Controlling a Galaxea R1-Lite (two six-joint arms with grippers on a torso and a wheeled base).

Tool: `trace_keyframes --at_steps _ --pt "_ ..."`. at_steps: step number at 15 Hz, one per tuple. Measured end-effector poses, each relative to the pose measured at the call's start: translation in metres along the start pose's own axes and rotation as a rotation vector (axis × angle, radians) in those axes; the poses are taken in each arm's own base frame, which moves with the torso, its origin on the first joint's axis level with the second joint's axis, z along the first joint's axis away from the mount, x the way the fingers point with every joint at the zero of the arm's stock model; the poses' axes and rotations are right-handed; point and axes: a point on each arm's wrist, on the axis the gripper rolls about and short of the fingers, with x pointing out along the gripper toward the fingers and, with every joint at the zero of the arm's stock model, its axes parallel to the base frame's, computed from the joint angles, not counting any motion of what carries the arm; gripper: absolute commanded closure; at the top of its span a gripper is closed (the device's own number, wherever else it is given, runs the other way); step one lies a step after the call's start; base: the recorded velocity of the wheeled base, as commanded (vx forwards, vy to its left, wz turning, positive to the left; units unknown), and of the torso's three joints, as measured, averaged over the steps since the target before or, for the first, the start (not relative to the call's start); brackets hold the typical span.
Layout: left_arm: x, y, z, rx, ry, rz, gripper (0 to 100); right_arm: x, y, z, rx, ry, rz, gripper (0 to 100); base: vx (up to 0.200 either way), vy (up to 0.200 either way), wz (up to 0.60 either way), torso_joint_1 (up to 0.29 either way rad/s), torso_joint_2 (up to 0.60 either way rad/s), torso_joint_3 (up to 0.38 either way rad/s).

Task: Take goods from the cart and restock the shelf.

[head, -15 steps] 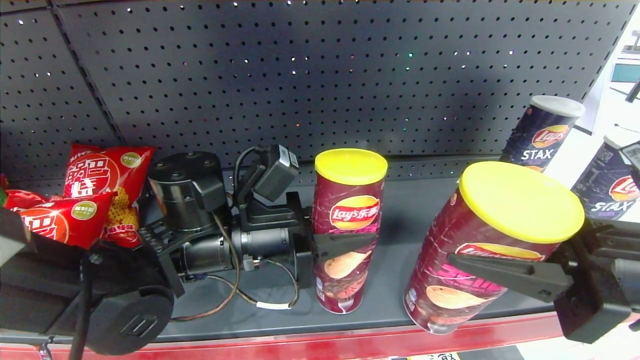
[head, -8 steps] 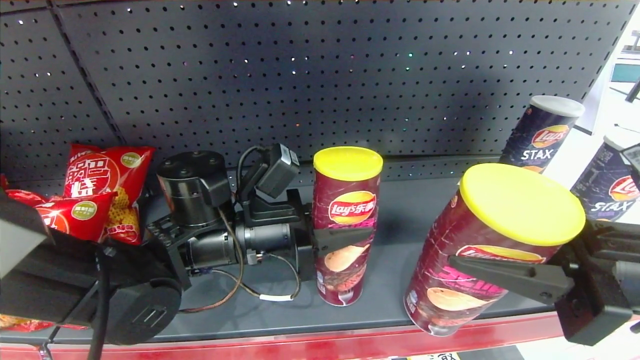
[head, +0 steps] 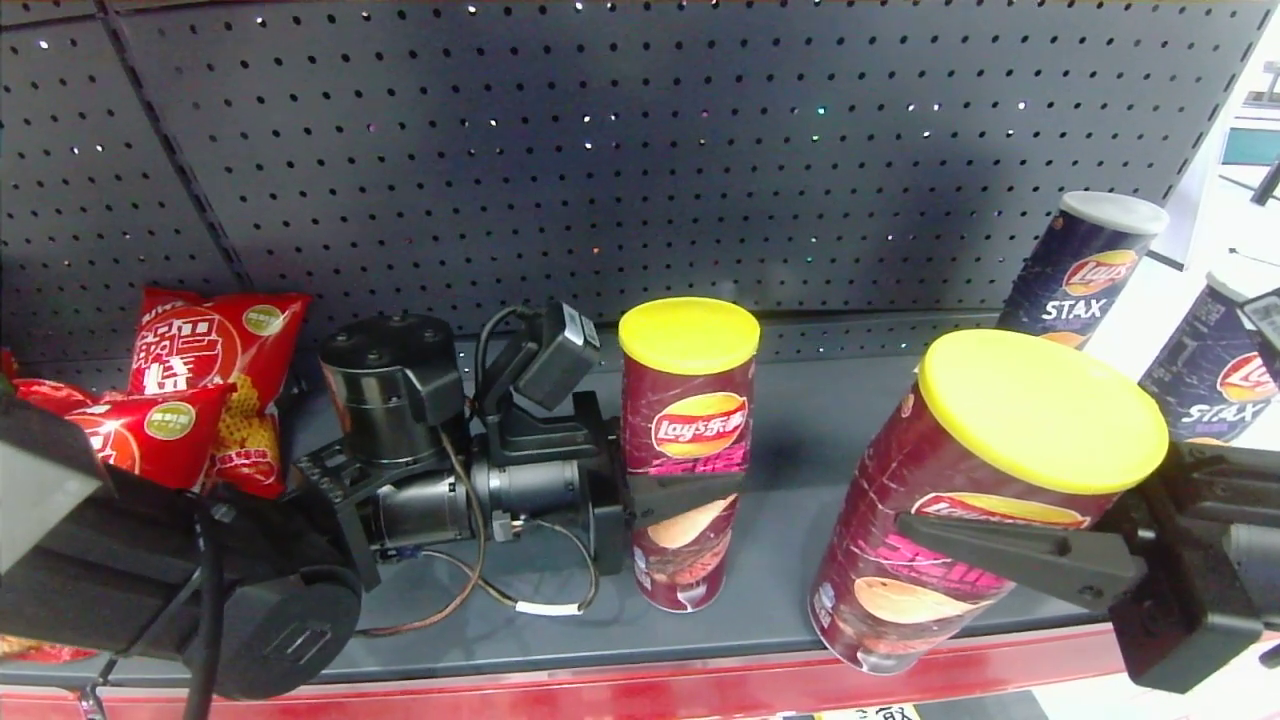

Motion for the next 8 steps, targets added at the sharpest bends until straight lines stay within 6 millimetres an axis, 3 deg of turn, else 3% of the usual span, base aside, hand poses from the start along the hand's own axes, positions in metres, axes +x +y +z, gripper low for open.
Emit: trace_keyframes --at_steps 8 --pt "-0.0079 -0.0084 -0.0054 -0.009 0.021 -0.006 0 -0.0001 -0.0002 0.0001 0.0 0.0 -0.001 100 0.0 0.0 0.0 0.0 0.0 0.0"
